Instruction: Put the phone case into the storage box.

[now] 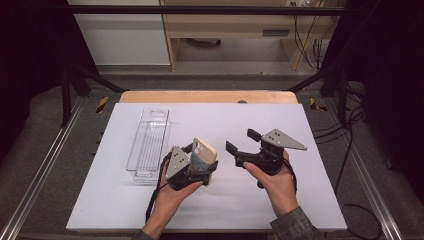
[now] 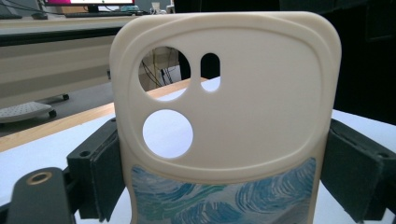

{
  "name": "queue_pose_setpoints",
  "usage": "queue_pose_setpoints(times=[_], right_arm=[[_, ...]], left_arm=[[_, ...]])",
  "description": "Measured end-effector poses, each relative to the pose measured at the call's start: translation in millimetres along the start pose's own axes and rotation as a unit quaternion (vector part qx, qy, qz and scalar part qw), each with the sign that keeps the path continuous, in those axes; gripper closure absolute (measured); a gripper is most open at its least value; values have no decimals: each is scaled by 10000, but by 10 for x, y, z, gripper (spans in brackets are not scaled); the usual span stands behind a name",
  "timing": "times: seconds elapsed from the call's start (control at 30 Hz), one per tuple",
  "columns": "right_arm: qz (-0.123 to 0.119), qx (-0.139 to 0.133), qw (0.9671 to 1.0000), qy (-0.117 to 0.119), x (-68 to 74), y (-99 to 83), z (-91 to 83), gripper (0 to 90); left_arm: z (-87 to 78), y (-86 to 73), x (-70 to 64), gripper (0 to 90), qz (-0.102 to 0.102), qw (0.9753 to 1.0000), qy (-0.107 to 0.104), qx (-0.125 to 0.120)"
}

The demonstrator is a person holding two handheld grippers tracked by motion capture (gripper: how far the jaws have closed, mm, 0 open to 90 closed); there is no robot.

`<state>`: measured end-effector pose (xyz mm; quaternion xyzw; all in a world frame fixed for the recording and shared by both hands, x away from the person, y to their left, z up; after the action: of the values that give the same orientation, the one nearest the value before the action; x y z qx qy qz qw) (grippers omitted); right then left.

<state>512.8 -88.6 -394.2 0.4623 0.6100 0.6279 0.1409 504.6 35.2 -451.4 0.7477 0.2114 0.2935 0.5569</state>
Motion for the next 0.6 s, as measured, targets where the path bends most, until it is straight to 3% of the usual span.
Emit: queue_pose_setpoints(times=[0.2,0.47,0.6], right_arm=[[-59,-42,9998,-191,-248,-87,36,82],[-278,10,9969,-735,-534,-171,46,129],[-312,-11,9965,-769,-626,-186,3,117]], left_arm=[[-35,48,36,112,-62,10000,65,-23],[-109,143,133,112,-160,9996,198,-90],[-156,208,196,112,-207,9993,270,-149]])
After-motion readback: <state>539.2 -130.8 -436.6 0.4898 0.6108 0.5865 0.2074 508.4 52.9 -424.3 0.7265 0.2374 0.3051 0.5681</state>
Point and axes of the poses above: each handheld gripper's, and its own axes: z roughly forward along the jaws, y roughly out of its top, x roughly to its left, the point moved 10 cm from there along z, roughly forward along the jaws, and after that the axes turned 10 degrees about z, right-handed, at the moved point
